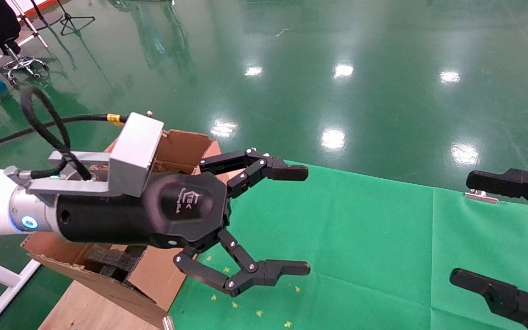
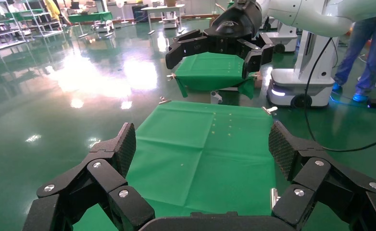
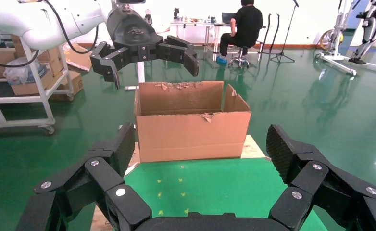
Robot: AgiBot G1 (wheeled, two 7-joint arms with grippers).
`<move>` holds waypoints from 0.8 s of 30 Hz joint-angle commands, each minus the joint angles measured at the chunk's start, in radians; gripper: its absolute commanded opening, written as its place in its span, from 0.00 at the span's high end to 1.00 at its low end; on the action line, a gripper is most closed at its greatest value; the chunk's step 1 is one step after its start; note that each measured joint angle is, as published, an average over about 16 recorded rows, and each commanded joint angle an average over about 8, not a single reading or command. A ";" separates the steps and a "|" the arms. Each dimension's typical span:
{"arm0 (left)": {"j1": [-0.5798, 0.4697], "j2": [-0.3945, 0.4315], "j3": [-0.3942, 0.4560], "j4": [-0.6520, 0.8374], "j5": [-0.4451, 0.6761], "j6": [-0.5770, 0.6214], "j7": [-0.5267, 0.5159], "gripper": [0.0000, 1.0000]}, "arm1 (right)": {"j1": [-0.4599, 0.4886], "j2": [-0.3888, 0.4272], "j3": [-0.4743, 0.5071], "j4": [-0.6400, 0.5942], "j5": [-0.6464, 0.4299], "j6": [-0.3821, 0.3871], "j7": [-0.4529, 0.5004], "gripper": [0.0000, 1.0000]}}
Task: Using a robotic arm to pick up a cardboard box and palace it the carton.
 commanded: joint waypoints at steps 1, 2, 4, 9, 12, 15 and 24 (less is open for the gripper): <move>0.000 0.000 0.000 0.000 0.000 0.000 0.000 0.00 | 0.000 0.000 0.000 0.000 0.000 0.000 0.000 0.00; 0.000 0.000 0.000 0.000 0.000 0.000 0.000 0.00 | 0.000 0.000 0.000 0.000 0.000 0.000 0.000 0.00; 0.000 0.000 0.000 0.000 0.000 0.000 0.000 0.00 | 0.000 0.000 0.000 0.000 0.000 0.000 0.000 0.00; 0.000 0.000 0.000 0.000 0.000 0.000 0.000 0.00 | 0.000 0.000 0.000 0.000 0.000 0.000 0.000 0.00; 0.000 0.000 0.000 0.000 0.000 0.000 0.000 0.00 | 0.000 0.000 0.000 0.000 0.000 0.000 0.000 0.00; 0.000 0.000 0.000 0.000 0.000 0.000 0.000 0.00 | 0.000 0.000 0.000 0.000 0.000 0.000 0.000 0.00; 0.000 0.000 0.000 0.000 0.000 0.000 0.000 0.00 | 0.000 0.000 0.000 0.000 0.000 0.000 0.000 0.00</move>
